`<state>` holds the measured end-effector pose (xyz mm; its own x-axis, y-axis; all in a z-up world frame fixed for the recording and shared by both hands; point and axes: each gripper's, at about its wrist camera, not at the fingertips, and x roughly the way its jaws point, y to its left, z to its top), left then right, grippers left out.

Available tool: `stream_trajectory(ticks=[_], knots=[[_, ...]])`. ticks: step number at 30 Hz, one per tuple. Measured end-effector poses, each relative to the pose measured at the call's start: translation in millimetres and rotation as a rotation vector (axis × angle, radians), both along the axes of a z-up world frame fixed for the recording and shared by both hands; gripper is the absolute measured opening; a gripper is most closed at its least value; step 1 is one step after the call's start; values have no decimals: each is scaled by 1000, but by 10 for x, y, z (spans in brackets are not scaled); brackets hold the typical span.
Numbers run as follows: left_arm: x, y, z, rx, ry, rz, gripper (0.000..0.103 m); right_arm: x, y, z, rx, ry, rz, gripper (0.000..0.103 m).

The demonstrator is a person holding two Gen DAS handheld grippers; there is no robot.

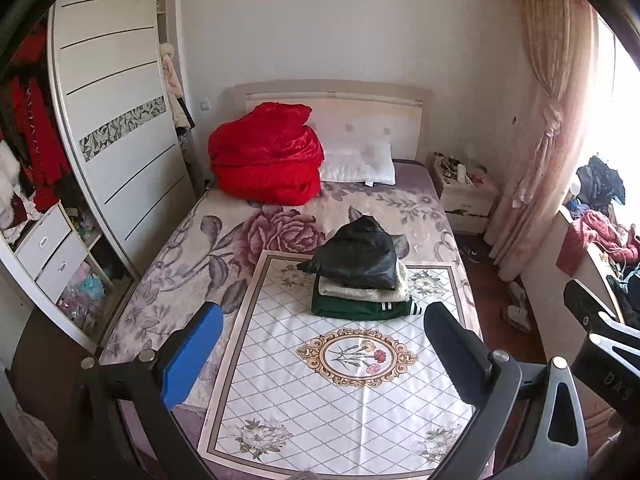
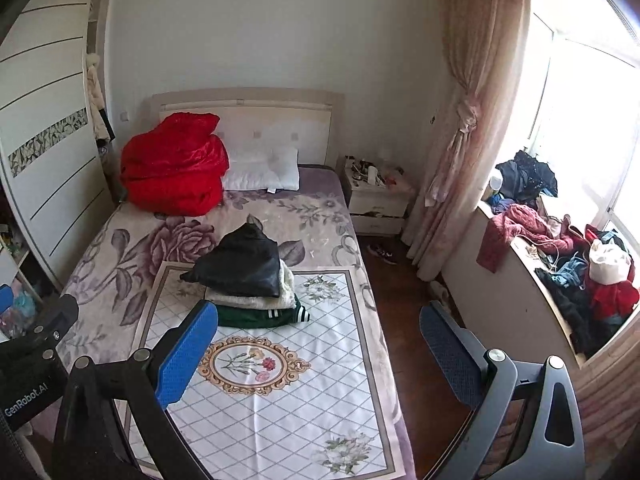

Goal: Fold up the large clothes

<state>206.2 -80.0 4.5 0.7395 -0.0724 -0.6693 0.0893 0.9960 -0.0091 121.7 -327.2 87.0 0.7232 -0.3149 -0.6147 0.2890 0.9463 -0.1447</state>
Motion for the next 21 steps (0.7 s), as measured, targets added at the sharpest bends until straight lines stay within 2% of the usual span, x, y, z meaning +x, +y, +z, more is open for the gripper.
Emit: stream_trajectory(ticks=[21], knots=[[-15,40,30,7,-7,9,103,-17,79,-17,16,4,33,102]])
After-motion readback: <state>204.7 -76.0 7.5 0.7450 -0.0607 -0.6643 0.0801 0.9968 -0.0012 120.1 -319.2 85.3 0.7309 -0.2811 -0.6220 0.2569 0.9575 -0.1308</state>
